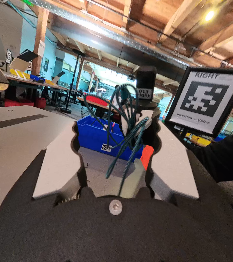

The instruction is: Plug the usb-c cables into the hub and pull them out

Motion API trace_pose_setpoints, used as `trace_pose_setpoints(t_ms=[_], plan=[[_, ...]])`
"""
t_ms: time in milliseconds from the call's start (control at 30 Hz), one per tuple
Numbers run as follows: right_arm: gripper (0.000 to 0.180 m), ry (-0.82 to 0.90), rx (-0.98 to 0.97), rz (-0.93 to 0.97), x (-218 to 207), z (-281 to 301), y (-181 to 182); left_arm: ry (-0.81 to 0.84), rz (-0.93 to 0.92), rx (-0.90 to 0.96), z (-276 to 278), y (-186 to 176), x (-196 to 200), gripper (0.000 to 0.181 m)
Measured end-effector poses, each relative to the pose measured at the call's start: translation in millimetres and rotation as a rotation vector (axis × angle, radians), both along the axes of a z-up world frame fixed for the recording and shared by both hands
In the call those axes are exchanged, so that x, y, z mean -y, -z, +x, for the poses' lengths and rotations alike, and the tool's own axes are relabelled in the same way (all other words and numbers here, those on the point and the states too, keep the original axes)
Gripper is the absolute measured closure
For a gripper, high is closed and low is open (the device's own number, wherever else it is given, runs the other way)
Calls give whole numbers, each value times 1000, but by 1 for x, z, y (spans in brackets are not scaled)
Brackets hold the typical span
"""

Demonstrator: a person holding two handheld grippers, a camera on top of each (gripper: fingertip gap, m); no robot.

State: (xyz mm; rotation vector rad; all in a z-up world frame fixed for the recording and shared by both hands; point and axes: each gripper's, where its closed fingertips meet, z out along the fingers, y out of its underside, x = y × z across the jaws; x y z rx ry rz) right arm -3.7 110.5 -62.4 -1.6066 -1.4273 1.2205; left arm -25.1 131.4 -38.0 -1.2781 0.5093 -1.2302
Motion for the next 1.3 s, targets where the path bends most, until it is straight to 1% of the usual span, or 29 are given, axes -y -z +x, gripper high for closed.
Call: trace_pose_setpoints(t_ms=[67,100,133,200,267,367,433,500,567,600,733,767,800,900,967,1033,1067,1133,1167,1233,1300], plan=[[176,-24,-18,-17,6,-5,-2,-7,-7,-67,9,9,-2,80],[176,-25,-24,-16,7,-8,-2,10,-12,-74,11,10,0,86],[176,-28,-22,-13,8,-10,-1,31,-12,-50,11,7,3,99],[176,-34,-13,-10,11,-14,3,57,-23,-20,8,5,5,116],[176,-41,-7,-12,12,-17,6,47,-25,-21,4,6,3,124],[176,-44,-1,-11,13,-21,9,85,-42,21,5,3,5,115],[176,-37,30,12,13,-25,16,116,-48,50,8,0,8,104],[176,-43,52,35,17,-30,21,122,-40,40,12,1,10,104],[176,-49,91,75,20,-33,29,133,-39,47,13,0,11,108],[176,-61,96,74,22,-35,31,147,-33,54,14,-1,13,112],[175,-79,121,81,25,-41,38,139,0,54,9,-2,16,153],[174,-72,130,92,25,-43,40,120,2,51,8,-1,14,160],[171,-69,138,105,25,-43,40,109,2,51,6,0,13,166],[141,-45,157,168,26,-43,37,62,-23,100,-5,-1,4,179],[132,-41,158,227,29,-39,30,56,-43,153,-14,-3,1,179],[120,26,141,324,22,-34,16,31,-65,188,-22,-3,-4,179],[117,61,131,365,17,-31,8,18,-71,196,-25,-3,-6,179],[93,147,121,435,5,-29,-4,19,-73,195,-26,-4,-6,179],[89,183,140,460,-2,-28,-5,12,-75,179,-24,-3,-7,179],[87,214,200,474,-10,-32,4,-14,-79,135,-20,2,-9,179],[94,196,260,463,-12,-40,21,8,-68,107,-12,3,-6,179]])
